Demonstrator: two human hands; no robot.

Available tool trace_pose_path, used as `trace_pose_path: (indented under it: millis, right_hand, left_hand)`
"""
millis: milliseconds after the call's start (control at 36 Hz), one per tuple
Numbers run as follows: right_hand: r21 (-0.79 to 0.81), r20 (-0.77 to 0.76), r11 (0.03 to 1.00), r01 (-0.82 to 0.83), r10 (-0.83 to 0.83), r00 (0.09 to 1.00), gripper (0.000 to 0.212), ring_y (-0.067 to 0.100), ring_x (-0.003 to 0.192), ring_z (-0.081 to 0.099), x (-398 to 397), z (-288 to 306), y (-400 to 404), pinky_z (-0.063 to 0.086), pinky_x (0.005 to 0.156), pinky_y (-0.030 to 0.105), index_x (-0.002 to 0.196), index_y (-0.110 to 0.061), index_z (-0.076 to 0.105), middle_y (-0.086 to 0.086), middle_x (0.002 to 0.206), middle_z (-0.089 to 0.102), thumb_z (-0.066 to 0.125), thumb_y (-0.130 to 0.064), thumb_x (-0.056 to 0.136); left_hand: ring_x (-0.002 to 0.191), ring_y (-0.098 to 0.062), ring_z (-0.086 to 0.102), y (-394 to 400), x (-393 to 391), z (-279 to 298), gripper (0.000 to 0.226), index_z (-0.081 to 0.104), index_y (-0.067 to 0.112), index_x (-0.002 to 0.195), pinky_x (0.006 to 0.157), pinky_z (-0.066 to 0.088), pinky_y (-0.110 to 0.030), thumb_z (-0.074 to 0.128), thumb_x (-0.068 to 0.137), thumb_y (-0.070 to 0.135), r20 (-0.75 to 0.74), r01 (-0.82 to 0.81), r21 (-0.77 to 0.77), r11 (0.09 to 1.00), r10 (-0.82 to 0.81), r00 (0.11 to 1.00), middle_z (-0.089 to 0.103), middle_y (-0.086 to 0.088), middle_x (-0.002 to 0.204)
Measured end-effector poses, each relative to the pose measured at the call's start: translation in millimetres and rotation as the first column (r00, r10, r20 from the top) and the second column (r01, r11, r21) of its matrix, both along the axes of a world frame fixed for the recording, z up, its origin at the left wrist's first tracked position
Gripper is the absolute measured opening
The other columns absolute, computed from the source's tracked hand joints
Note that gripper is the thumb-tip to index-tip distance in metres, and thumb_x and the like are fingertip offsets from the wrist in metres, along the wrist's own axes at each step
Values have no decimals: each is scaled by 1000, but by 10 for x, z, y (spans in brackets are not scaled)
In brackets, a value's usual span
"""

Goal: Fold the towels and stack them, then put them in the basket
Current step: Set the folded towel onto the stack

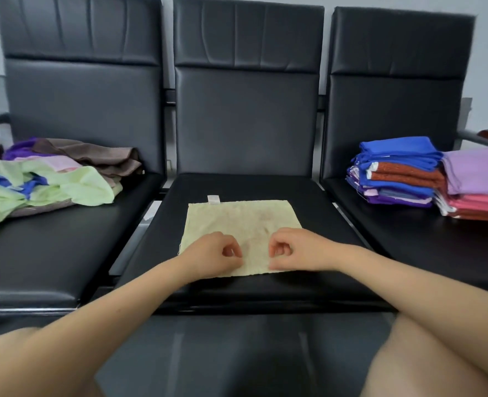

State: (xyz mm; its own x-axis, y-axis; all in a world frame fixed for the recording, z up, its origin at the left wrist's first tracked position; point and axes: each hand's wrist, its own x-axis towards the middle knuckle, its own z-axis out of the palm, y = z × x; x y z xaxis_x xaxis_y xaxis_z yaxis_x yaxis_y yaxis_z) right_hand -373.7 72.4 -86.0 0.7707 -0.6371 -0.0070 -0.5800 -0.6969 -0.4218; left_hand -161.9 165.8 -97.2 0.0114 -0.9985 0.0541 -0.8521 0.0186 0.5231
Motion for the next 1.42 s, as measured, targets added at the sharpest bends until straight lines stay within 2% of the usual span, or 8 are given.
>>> trace_pose_path:
  millis: [222, 389, 556, 750, 889, 1000, 1278, 1417]
  right_hand:
    - [-124, -1, 989, -78, 79, 997, 14, -8, 92, 48, -98, -37, 175, 42, 88, 20, 96, -35, 66, -17, 101, 54, 68, -43, 85]
    - [-288, -22, 955, -75, 72, 997, 9, 5, 92, 49, -15, -128, 206, 41, 81, 24, 94, -24, 60, -15, 96, 54, 55, -31, 96]
    - [-104, 124, 989, 110, -97, 988, 9, 6, 67, 48, 87, -138, 175, 42, 66, 26, 95, -21, 50, -11, 79, 55, 47, -28, 100]
    - [-150, 15, 985, 80, -78, 997, 25, 8, 89, 53, 138, -128, 72, 46, 83, 27, 114, -26, 61, -10, 98, 57, 60, -38, 92]
    - [-174, 102, 967, 187, -171, 980, 38, 18, 62, 42, 89, -75, -126, 34, 61, 35, 67, -5, 49, 1, 62, 44, 54, -30, 96]
    - [-70, 218, 962, 265, -245, 945, 47, 15, 56, 29, 5, 26, -233, 21, 55, 32, 59, -11, 35, 4, 58, 29, 58, -30, 94]
    - [233, 363, 911, 339, -405, 839, 31, 17, 72, 40, -191, 223, -209, 28, 65, 32, 76, -2, 56, 8, 75, 44, 54, -26, 95]
    - [395, 352, 841, 370, -510, 785, 40, 15, 85, 52, -246, 219, -144, 38, 75, 29, 107, 11, 61, 11, 88, 63, 55, -27, 95]
  left_hand:
    - [95, -7, 49, 106, 40, -67, 14, 64, 31, 97, 90, 43, -24, 66, 85, 38, 59, 88, -91, 992, -83, 995, 49, 10, 96]
    - [103, -9, 43, 140, 1, -98, 35, 57, 31, 106, 88, 42, -26, 63, 83, 56, 240, 151, -137, 979, -115, 964, 50, 9, 106]
    - [100, -19, 49, 70, -47, -87, 27, 53, 18, 118, 71, 41, -30, 42, 98, 33, 482, 161, -215, 963, -38, 875, 52, 1, 109]
    - [81, -16, 53, -31, 159, -39, 25, 58, 17, 93, 63, 37, -30, 39, 101, 31, 313, 43, -235, 971, 34, 949, 60, 5, 86]
    - [55, -9, 40, -70, 304, 14, 38, 34, 23, 63, 55, 32, -31, 45, 98, 29, 269, -17, -213, 977, 75, 960, 43, 4, 59]
    - [50, -10, 43, -64, 415, 85, 38, 36, 19, 61, 56, 35, -33, 48, 97, 27, 200, -52, -208, 977, 95, 975, 43, 3, 53]
    - [66, -18, 46, 21, 576, 143, 33, 55, 0, 77, 64, 40, -36, 47, 97, 25, -93, -229, -183, 956, 215, 972, 53, -13, 69]
    - [69, -16, 46, 92, 514, 126, 34, 55, -6, 84, 63, 37, -30, 44, 98, 22, -171, -223, -123, 967, 200, 965, 51, -7, 73]
